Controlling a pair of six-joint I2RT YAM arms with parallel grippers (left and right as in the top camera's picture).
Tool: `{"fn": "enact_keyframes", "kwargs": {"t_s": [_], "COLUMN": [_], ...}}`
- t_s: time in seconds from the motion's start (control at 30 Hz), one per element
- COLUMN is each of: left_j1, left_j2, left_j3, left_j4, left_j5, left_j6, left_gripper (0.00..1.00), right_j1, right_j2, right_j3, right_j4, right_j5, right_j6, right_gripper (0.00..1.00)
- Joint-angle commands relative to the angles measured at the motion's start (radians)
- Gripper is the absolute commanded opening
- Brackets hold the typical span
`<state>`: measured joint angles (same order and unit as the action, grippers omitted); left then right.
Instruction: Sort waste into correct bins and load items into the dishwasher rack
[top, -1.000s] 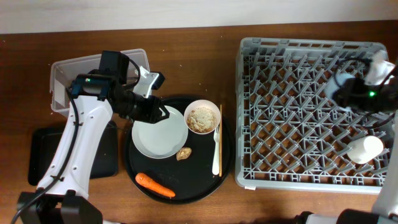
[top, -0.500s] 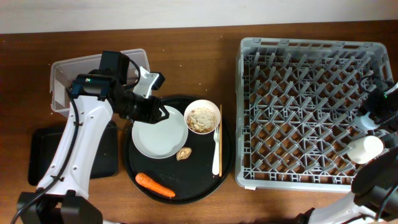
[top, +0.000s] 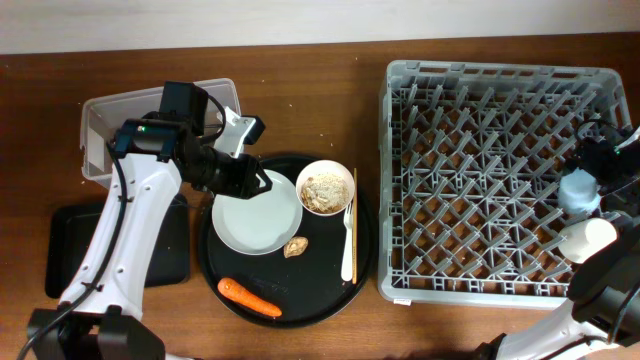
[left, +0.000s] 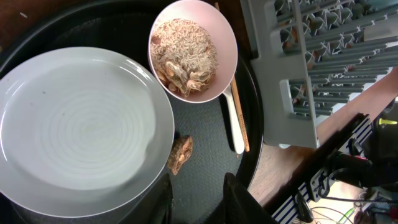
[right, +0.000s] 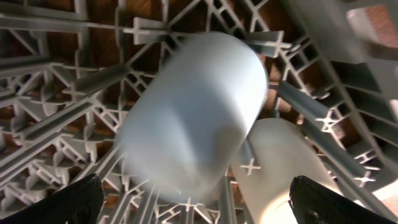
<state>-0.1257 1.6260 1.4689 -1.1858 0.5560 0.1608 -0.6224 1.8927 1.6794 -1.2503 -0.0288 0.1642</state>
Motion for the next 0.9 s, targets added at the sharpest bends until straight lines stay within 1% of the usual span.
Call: {"fn": "enact_keyframes", "kwargs": {"t_s": [0.0,0.1,0.23,0.37,0.4,0.47,0.5,0.57,0.63,0.7,0.73,0.77,0.87], "left_j1": [0.002,0.002,0.002,0.002,0.002,0.002,0.002,0.002,0.002,0.002,0.002,0.002,0.0], "left_j2": [-0.009,-0.009,-0.009,-0.009,-0.009,-0.009,-0.009,-0.009,-0.009,-0.009,-0.009,-0.009,-0.009], "left_j3": [0.005,0.005,0.005,0.005,0.005,0.005,0.005,0.005,0.005,0.005,0.004,0.003,0.003], "left_j4": [-0.003,-0.003,-0.005,-0.005,-0.005,-0.005,-0.005,-0.007,-0.014,-0.028,-0.029,-0.03,-0.024], "left_j5": [-0.003,-0.003,-0.003,-0.004,-0.004,-0.005,-0.013,-0.048,-0.095,-0.216,-0.249,-0.269,-0.272], "left_j6": [0.005,0.005,0.005,0.005,0.006,0.006,0.005,0.005,-0.004,-0.074,-0.1,-0.122,-0.158], "left_gripper": [0.27,0.27,0.27,0.28,0.35,0.41,0.42,0.43,0.43,0.43,0.43,0.43,0.43], "right_j1": [-0.006,-0.006,-0.006,-0.005,-0.001,0.021,0.037,0.096,0.191,0.326,0.38,0.423,0.534], "right_j2": [0.011,-0.003,-0.047,-0.119,-0.143,-0.199,-0.223,-0.281,-0.335,-0.373,-0.378,-0.378,-0.376], "right_j3": [0.017,0.017,0.017,0.017,0.017,0.017,0.017,0.017,0.017,0.017,0.017,0.016,0.01], "right_j4": [0.0,-0.005,-0.026,-0.09,-0.11,-0.152,-0.168,-0.204,-0.237,-0.274,-0.289,-0.301,-0.329], "right_j5": [-0.075,-0.122,-0.127,-0.19,-0.222,-0.284,-0.299,-0.312,-0.311,-0.308,-0.306,-0.295,-0.206], "right_j6": [0.009,0.001,0.002,-0.027,-0.053,-0.108,-0.127,-0.163,-0.198,-0.213,-0.213,-0.213,-0.199], "right_gripper": [0.98,0.98,0.98,0.98,0.98,0.99,0.98,0.98,0.98,0.98,0.98,0.98,0.98]}}
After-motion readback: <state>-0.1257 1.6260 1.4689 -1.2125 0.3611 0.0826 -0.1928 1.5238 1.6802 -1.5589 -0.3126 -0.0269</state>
